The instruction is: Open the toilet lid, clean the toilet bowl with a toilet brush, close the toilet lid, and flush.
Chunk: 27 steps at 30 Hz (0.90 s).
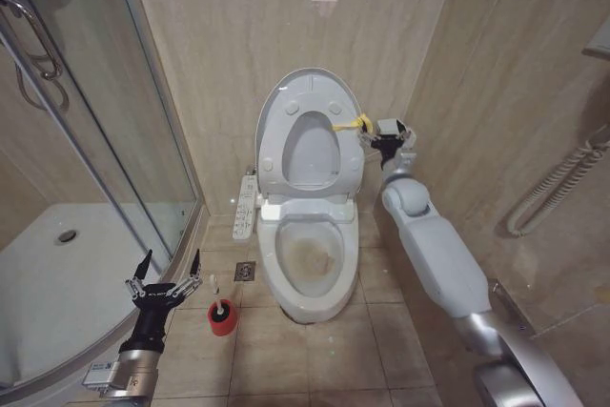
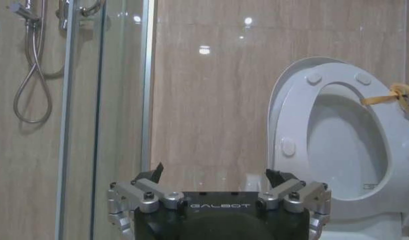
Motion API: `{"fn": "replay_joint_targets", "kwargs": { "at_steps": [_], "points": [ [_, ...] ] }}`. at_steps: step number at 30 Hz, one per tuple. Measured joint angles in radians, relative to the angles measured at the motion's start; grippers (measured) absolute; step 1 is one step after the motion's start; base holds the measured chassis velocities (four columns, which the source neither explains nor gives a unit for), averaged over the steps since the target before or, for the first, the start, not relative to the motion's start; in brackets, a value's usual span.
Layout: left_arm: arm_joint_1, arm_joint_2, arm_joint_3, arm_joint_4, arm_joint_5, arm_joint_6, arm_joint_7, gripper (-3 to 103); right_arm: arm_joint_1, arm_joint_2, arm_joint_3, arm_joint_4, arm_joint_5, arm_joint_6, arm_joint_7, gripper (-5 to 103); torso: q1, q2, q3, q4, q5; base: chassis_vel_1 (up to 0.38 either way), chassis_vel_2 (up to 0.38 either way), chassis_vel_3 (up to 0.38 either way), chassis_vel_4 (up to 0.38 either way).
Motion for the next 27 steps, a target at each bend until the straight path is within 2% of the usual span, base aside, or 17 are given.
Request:
{"fn": "replay_joint_targets", "kwargs": {
  "at_steps": [9,27],
  "points": [
    [0.000,0.000,0.000,0.000,0.000,0.000,0.000,100,0.059,0.019,-0.024,-0.044,-0.006,0.003,0.014,100,0.000,0.000,0.000,0.0000,-0.0001,0.000,0.000,0.000,0.000],
    [0.000,0.000,0.000,0.000,0.000,0.000,0.000,100,-0.084,-0.060,0.004,0.103,0.016,-0.008,0.001,100,0.000,0.000,0.000,-0.0003,0.0001,0.000,0.000,0.000,0.000]
  ]
}}
